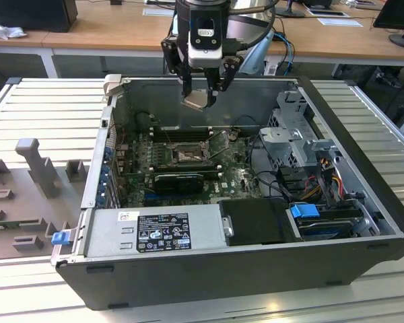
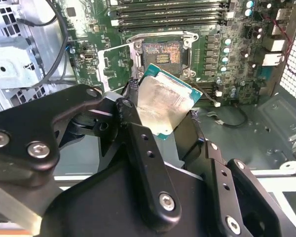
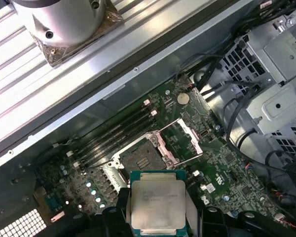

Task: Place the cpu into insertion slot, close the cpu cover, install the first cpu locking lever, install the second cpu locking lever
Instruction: 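Place the cpu into insertion slot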

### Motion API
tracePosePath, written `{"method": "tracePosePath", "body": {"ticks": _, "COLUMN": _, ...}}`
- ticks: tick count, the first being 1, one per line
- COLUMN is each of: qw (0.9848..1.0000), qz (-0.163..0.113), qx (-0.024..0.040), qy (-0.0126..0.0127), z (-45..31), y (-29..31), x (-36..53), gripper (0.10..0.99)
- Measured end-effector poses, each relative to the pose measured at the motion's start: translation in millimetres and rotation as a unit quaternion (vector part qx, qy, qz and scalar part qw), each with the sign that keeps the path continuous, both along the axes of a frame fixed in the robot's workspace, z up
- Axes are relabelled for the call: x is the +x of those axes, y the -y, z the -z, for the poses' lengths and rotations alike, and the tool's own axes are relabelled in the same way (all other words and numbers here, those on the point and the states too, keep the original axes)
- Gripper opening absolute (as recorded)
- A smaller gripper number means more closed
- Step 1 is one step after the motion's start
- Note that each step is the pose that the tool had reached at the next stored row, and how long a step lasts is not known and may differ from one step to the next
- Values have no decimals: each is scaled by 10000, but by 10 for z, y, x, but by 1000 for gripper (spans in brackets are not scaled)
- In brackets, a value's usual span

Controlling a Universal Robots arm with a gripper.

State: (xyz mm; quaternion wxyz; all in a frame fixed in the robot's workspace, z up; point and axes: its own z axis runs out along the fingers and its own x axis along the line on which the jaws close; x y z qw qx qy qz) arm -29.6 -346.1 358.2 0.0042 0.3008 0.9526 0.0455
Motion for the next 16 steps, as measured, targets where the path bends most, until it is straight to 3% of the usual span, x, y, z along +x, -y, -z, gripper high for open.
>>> {"method": "tracePosePath", "body": {"ticks": 6, "qw": 9975, "qz": 705, "qx": 0, "qy": 0, "z": 29, "y": 0, "x": 0, "gripper": 533}}
{"method": "tracePosePath", "body": {"ticks": 10, "qw": 9939, "qz": 1100, "qx": 0, "qy": 0, "z": 50, "y": 0, "x": 0, "gripper": 533}}
{"method": "tracePosePath", "body": {"ticks": 13, "qw": 9882, "qz": 1529, "qx": 0, "qy": 0, "z": 71, "y": 0, "x": 0, "gripper": 533}}
{"method": "tracePosePath", "body": {"ticks": 14, "qw": 9857, "qz": 1684, "qx": 0, "qy": 0, "z": 75, "y": 0, "x": 0, "gripper": 533}}
{"method": "tracePosePath", "body": {"ticks": 16, "qw": 9837, "qz": 1796, "qx": 0, "qy": 0, "z": 80, "y": 0, "x": 0, "gripper": 533}}
